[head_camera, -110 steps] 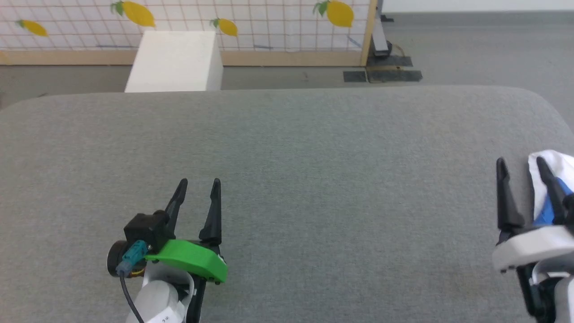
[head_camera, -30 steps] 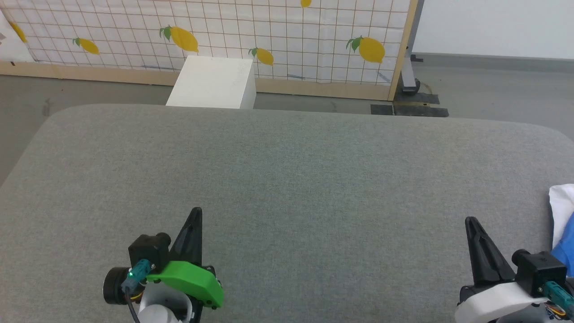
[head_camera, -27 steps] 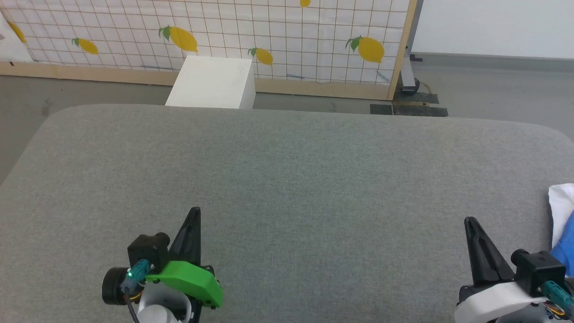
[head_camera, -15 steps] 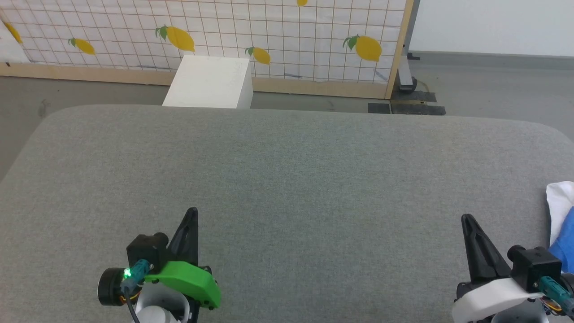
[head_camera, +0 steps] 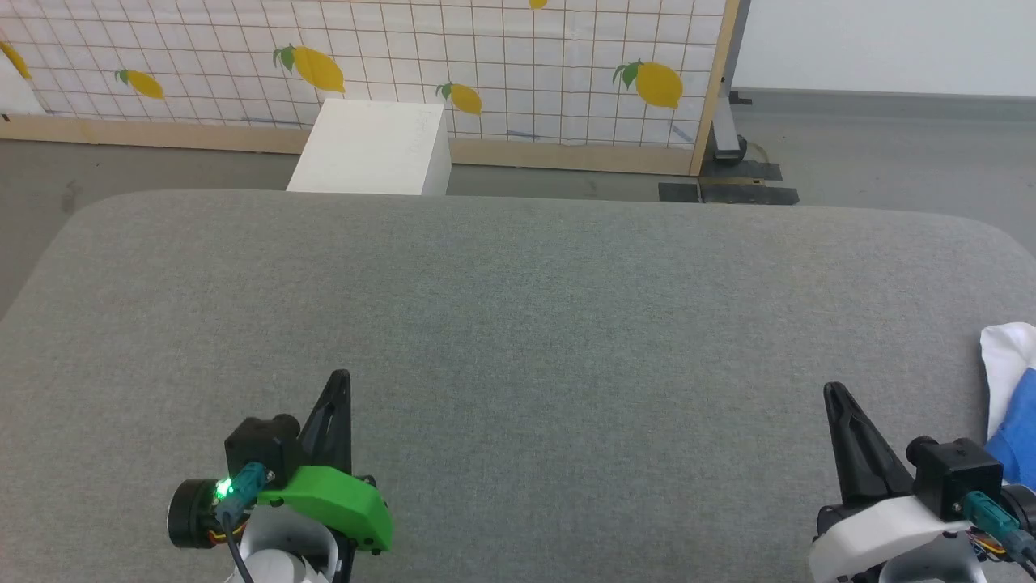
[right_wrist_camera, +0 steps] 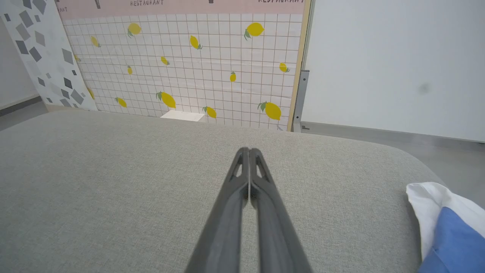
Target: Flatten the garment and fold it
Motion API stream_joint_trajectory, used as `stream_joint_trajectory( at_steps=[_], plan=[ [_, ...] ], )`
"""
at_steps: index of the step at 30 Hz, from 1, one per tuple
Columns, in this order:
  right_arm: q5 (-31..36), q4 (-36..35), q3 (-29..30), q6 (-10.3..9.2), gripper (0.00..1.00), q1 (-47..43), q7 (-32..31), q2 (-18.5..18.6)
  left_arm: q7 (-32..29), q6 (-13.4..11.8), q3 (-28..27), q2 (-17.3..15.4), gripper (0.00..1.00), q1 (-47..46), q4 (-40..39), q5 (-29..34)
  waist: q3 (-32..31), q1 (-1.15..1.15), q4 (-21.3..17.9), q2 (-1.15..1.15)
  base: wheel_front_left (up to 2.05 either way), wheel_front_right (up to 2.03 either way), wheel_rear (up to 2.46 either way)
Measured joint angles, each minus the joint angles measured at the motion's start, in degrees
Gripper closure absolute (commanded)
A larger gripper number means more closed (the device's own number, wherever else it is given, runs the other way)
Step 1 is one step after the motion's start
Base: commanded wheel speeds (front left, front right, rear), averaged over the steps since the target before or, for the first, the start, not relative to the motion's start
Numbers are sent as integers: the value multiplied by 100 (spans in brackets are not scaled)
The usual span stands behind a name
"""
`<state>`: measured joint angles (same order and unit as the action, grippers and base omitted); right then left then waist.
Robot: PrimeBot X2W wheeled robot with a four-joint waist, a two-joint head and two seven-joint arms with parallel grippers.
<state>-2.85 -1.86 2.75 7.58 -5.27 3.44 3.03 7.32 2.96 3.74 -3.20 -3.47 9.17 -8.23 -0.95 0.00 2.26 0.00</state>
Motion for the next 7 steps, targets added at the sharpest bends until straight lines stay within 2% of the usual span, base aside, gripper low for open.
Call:
stream_joint_trajectory(
  at_steps=[7],
  plan=[
    [38,20,-32,0,100,64,-43,-1,-73,-9,-44,1,100,60,-94,52,11,0,-25,0,0,0,0]
  ],
)
